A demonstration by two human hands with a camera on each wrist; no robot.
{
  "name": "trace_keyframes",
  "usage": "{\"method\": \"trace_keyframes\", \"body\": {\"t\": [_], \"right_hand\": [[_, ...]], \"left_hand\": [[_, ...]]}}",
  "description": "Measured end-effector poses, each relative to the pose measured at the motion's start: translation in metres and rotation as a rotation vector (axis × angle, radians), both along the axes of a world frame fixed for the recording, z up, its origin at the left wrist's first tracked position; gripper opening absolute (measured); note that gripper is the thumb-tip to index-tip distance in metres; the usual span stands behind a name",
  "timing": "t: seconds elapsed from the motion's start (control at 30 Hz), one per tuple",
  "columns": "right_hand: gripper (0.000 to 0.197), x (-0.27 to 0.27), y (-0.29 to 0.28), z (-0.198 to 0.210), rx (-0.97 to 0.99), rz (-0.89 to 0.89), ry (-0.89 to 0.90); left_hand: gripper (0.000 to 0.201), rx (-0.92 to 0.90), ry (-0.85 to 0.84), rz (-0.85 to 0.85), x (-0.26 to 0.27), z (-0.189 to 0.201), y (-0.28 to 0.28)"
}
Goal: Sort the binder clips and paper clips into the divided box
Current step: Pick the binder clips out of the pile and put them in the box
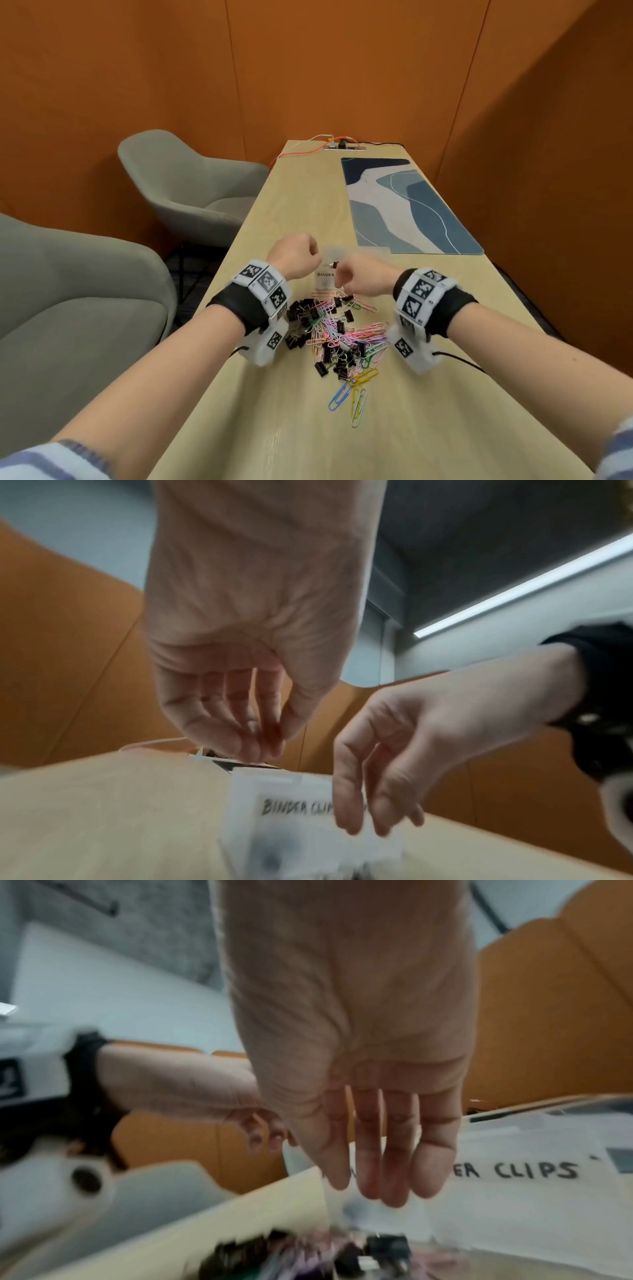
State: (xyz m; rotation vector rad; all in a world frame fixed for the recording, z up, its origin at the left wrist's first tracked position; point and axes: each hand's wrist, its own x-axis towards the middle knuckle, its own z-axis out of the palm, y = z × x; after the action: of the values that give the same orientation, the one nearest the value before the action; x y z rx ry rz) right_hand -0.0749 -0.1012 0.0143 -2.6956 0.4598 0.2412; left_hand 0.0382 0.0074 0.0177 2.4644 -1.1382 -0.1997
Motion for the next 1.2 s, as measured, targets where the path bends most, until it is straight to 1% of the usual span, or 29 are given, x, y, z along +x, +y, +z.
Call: {"method": "trace_keyframes", "body": {"t": [0.03,0.1,0.2,0.27,0.37,0.47,0.57,0.63,0.7,0.8,0.87,0.93,1.03,1.13,1.17,1.2], "right_hand": [[0.033,-0.004,0.003,-0.007,-0.081,0.051,0.022],[0.041,-0.009,0.009,-0.021,-0.162,0.098,0.027],[0.036,-0.011,0.015,-0.037,-0.229,0.089,-0.035],[0.031,-0.010,0.017,-0.042,-0.228,0.069,-0.069],[0.022,-0.011,0.015,-0.042,-0.172,0.029,-0.104],[0.018,-0.014,0.010,-0.040,-0.096,-0.008,-0.136],[0.014,-0.020,0.005,-0.038,0.023,-0.091,-0.189],[0.016,-0.023,0.001,-0.036,0.110,-0.140,-0.211],[0.017,-0.026,-0.002,-0.034,0.235,-0.198,-0.232],[0.019,-0.027,-0.008,-0.030,0.407,-0.275,-0.258],[0.021,-0.027,-0.010,-0.029,0.525,-0.318,-0.254],[0.019,-0.029,-0.009,-0.026,0.670,-0.386,-0.253],[0.024,-0.030,-0.007,-0.024,0.874,-0.558,-0.265],[0.017,-0.032,-0.007,-0.022,1.054,-0.684,-0.248],[0.016,-0.032,-0.006,-0.021,1.086,-0.700,-0.221],[0.020,-0.033,-0.006,-0.022,1.078,-0.690,-0.184]], "left_hand": [[0.019,0.060,-0.028,-0.031,-0.002,-0.003,0.007],[0.019,0.196,-0.006,-0.112,-0.005,-0.013,0.017],[0.030,0.321,0.040,-0.205,-0.008,-0.025,0.023],[0.034,0.348,0.040,-0.238,-0.012,-0.030,0.023],[0.031,0.339,0.043,-0.238,-0.013,-0.034,0.019],[0.029,0.295,0.134,-0.199,-0.010,-0.035,0.017],[0.024,0.238,0.193,-0.178,-0.008,-0.036,0.019],[0.015,0.206,0.227,-0.162,-0.006,-0.038,0.021],[0.017,0.178,0.262,-0.150,-0.004,-0.039,0.024],[0.017,0.144,0.255,-0.150,-0.002,-0.037,0.027],[0.019,0.107,0.286,-0.148,-0.001,-0.035,0.029],[0.020,0.069,0.335,-0.149,-0.001,-0.032,0.029],[0.015,0.004,0.379,-0.138,0.000,-0.029,0.029],[0.011,-0.053,0.382,-0.107,-0.001,-0.026,0.029],[0.013,-0.059,0.383,-0.096,-0.001,-0.025,0.029],[0.014,-0.068,0.391,-0.082,-0.002,-0.025,0.030]]}}
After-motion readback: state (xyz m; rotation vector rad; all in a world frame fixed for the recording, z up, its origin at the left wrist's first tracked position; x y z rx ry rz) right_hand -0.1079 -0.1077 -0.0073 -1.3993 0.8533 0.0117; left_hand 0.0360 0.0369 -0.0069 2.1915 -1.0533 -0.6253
